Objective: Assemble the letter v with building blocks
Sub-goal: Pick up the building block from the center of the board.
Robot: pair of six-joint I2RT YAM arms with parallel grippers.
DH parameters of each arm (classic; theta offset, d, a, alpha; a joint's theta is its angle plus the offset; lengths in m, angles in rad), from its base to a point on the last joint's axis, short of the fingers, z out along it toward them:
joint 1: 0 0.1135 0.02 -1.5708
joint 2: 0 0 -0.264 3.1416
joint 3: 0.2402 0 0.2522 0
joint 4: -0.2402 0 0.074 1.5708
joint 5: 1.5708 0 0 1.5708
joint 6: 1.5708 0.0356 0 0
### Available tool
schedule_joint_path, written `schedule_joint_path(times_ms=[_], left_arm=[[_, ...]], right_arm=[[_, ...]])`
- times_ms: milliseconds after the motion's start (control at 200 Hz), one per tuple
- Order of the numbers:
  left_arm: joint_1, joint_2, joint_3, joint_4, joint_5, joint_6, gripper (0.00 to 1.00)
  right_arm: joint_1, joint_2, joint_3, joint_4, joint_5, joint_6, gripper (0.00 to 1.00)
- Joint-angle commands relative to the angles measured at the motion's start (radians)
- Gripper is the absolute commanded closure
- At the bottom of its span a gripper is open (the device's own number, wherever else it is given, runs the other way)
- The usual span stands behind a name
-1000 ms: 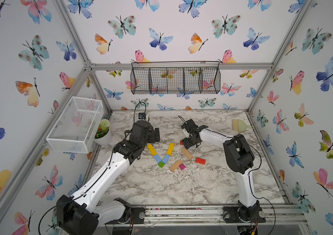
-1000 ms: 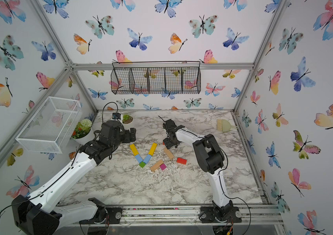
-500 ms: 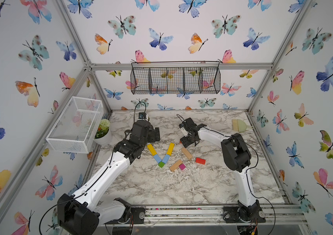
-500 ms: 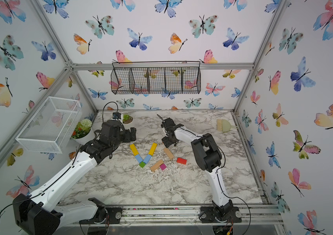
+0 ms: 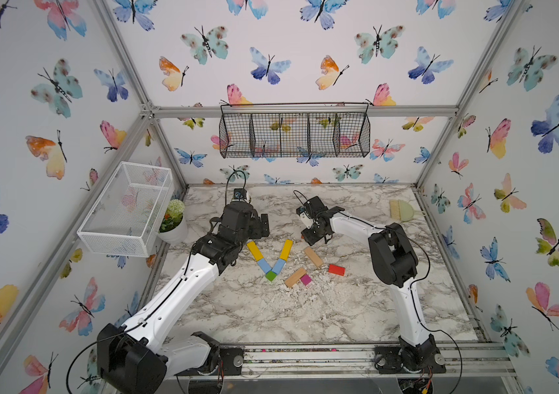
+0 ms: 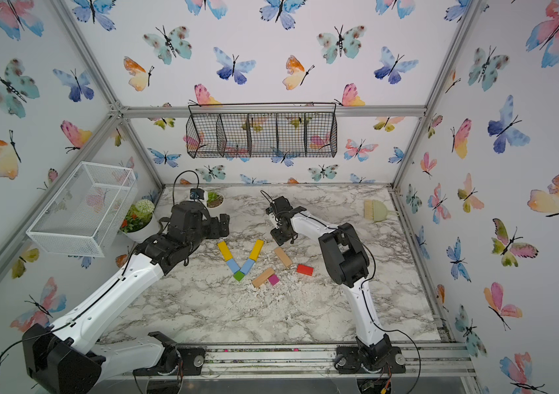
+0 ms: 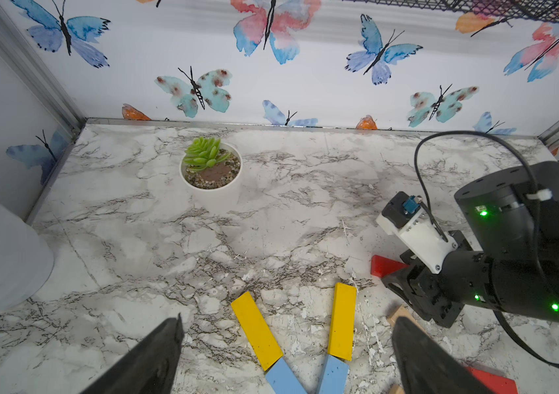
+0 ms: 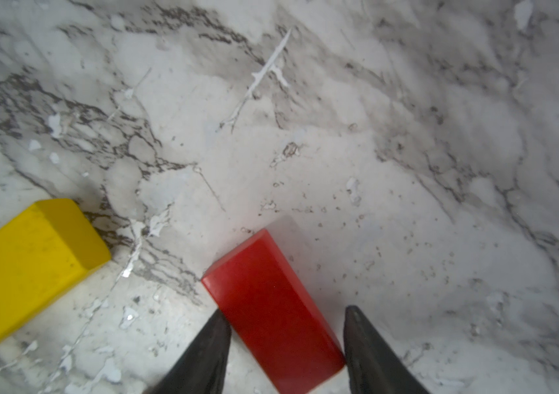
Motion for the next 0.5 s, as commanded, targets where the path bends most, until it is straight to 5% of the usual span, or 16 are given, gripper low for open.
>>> schedule_joint_path(times_ms=[0,270,496], left_arm=[[0.009,0.002,0.028,0.008,0.011,0.005,0.04],[0.01,0.0,0.026,0.007,0.012,0.005,0.04],[0.011,0.0,0.026,0.009,0.014,0.006,0.04]], right_arm=[[0.005,0.029,0.019,-0.03,-0.021,-0.006,0.52],[0.005,0.021,0.006,-0.028,0.003,-0.001,0.7],[0.005,-0.053,-0.073,-0.014,0.091,0.053,0.73]])
